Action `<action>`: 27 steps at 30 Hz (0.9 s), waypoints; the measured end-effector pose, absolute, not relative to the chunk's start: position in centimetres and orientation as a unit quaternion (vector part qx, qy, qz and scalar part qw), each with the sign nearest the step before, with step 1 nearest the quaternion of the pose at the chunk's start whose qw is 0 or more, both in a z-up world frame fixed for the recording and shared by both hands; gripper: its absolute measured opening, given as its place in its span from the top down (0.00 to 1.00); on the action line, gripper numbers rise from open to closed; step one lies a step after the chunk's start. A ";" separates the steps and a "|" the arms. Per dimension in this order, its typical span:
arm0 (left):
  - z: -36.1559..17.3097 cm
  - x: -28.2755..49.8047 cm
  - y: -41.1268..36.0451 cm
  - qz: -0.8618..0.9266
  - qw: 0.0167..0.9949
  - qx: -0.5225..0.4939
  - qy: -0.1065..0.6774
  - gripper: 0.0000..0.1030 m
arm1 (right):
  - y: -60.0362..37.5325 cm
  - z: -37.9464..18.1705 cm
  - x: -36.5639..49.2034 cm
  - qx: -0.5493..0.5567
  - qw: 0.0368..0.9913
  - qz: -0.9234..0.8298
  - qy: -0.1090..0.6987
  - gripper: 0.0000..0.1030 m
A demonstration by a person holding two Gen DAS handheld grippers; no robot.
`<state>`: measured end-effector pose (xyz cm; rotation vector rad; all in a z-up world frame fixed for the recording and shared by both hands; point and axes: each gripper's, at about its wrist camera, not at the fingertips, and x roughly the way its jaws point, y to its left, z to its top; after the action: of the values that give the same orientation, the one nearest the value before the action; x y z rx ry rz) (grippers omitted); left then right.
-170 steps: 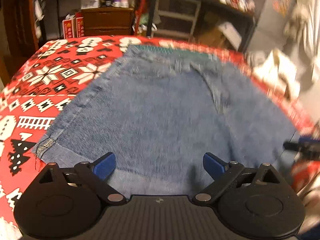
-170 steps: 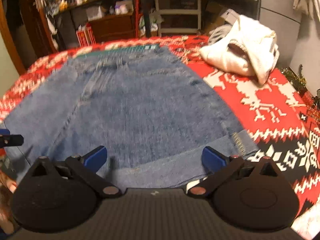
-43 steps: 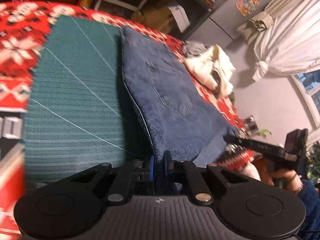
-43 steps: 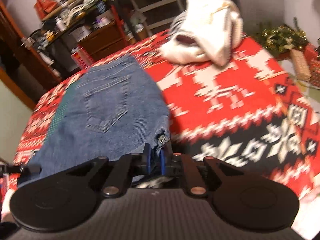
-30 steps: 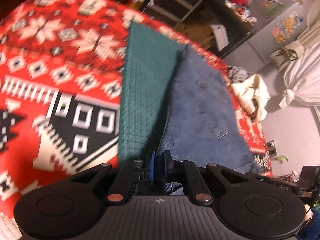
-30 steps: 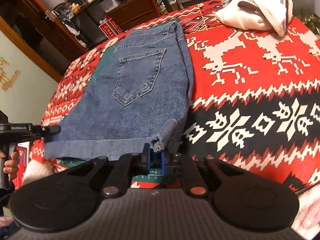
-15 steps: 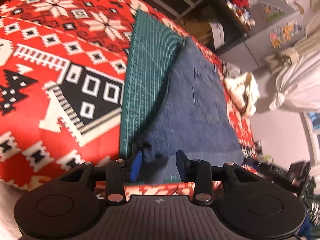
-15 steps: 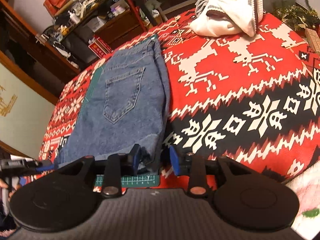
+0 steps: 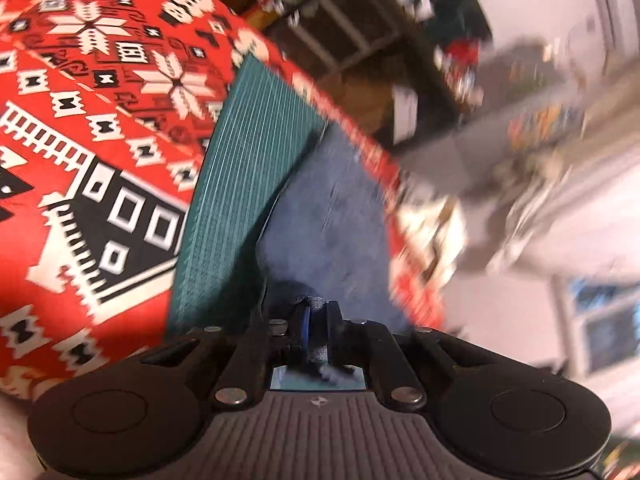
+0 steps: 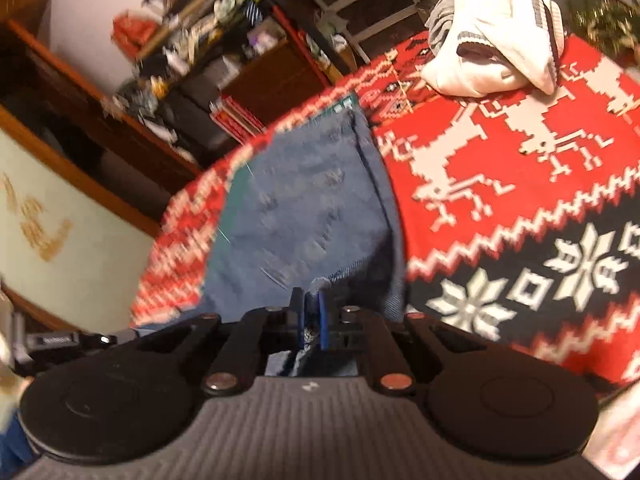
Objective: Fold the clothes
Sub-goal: 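Lift the grasped leg with both grippers and fold it over the other leg, then lower the folded edge onto the green mat and hold it with both grippers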
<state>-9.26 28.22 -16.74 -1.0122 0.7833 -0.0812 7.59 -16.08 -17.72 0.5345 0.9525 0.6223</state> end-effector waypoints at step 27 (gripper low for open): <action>-17.7 -10.6 21.7 -0.010 0.875 -0.220 0.432 0.75 | -15.7 -19.8 4.6 0.128 0.839 0.267 0.457 0.86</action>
<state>-10.56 21.74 -17.74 -0.4592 0.9021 -0.0206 4.64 -15.72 -19.80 0.2703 0.9674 0.5644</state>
